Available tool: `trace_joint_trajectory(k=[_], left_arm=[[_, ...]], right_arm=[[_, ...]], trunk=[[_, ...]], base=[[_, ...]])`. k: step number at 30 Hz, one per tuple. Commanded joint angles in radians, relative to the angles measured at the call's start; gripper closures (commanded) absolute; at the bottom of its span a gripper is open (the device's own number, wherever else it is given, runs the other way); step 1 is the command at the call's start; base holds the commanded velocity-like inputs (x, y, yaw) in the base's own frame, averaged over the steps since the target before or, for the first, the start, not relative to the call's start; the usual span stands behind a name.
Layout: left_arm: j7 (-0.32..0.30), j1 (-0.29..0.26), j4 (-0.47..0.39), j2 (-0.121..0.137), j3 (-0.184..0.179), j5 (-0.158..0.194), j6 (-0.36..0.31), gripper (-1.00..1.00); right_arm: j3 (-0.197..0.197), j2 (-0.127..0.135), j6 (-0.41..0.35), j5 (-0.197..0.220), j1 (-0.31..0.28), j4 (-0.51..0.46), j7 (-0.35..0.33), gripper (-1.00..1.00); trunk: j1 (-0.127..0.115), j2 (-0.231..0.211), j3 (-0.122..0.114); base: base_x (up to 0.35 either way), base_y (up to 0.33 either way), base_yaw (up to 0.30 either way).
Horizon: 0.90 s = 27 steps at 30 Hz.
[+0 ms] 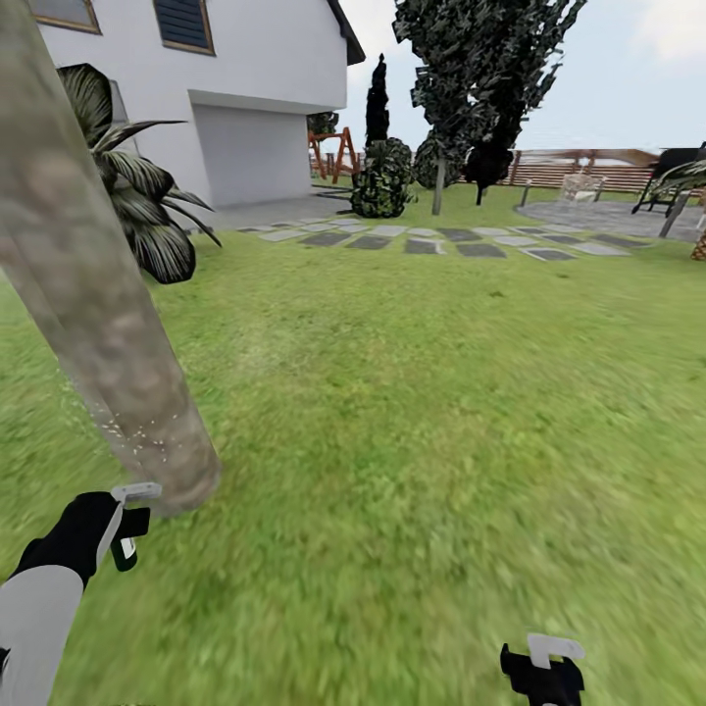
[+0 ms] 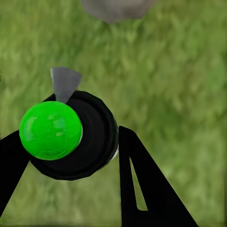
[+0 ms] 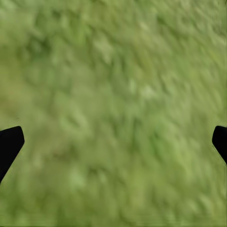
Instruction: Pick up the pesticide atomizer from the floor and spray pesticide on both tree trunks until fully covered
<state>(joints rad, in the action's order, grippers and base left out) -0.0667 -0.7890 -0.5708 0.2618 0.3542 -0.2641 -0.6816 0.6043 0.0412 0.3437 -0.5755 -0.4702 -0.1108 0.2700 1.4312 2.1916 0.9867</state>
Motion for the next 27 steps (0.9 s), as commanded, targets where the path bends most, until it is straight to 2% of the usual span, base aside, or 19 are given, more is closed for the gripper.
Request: trace_joint_trajectory(k=[1,16,18,20,22,23,25,26,27], left_arm=[[-0.007,-0.001,-0.001,-0.001,0.005,-0.011,-0.004,1.00],[-0.007,-0.001,-0.005,-0.011,0.005,-0.009,-0.004,1.00],[-0.007,-0.001,-0.001,-0.022,0.007,-0.005,0.014,1.00],[-0.010,-0.002,-0.011,-0.050,0.010,-0.005,0.058,1.00],[-0.012,-0.006,-0.014,-0.055,0.006,-0.005,0.062,1.00],[-0.013,-0.010,-0.014,-0.053,0.005,-0.006,0.058,1.00],[-0.013,-0.021,-0.023,-0.038,0.009,-0.008,-0.025,1.00],[-0.013,-0.032,-0.056,-0.030,0.006,-0.011,-0.072,1.00],[-0.013,-0.043,-0.069,-0.029,0.005,-0.013,-0.083,1.00]], right_arm=[[0.008,0.000,0.004,-0.010,-0.001,0.002,0.003,-1.00],[0.008,0.000,0.004,-0.010,-0.001,0.002,0.003,-1.00],[0.009,0.000,0.004,-0.010,-0.001,0.002,0.003,-1.00],[0.009,0.002,0.004,-0.009,-0.001,0.000,0.003,-1.00],[0.009,0.002,0.004,-0.009,-0.001,-0.001,0.003,-1.00],[0.009,0.002,0.003,-0.009,-0.001,-0.001,0.003,-1.00],[0.009,0.003,0.003,-0.009,-0.001,-0.001,0.003,-1.00],[0.009,0.003,0.003,-0.009,-0.001,-0.001,0.004,-1.00],[0.010,0.004,0.003,-0.009,-0.002,-0.001,0.004,-1.00]], trunk=[[0.000,0.000,0.001],[0.000,0.000,0.001],[0.000,0.000,0.001],[0.000,0.000,0.001],[0.000,0.000,0.001],[0.000,0.000,0.001],[0.000,0.000,0.001],[0.000,0.000,0.001],[0.000,0.000,0.001]], base=[[0.149,-0.268,0.264],[0.160,-0.261,0.264],[0.232,-0.196,0.264],[0.134,-0.077,0.264],[0.028,-0.016,0.262],[0.008,-0.005,0.250],[0.002,-0.001,0.206],[0.000,0.000,0.082],[0.000,0.000,0.042]])
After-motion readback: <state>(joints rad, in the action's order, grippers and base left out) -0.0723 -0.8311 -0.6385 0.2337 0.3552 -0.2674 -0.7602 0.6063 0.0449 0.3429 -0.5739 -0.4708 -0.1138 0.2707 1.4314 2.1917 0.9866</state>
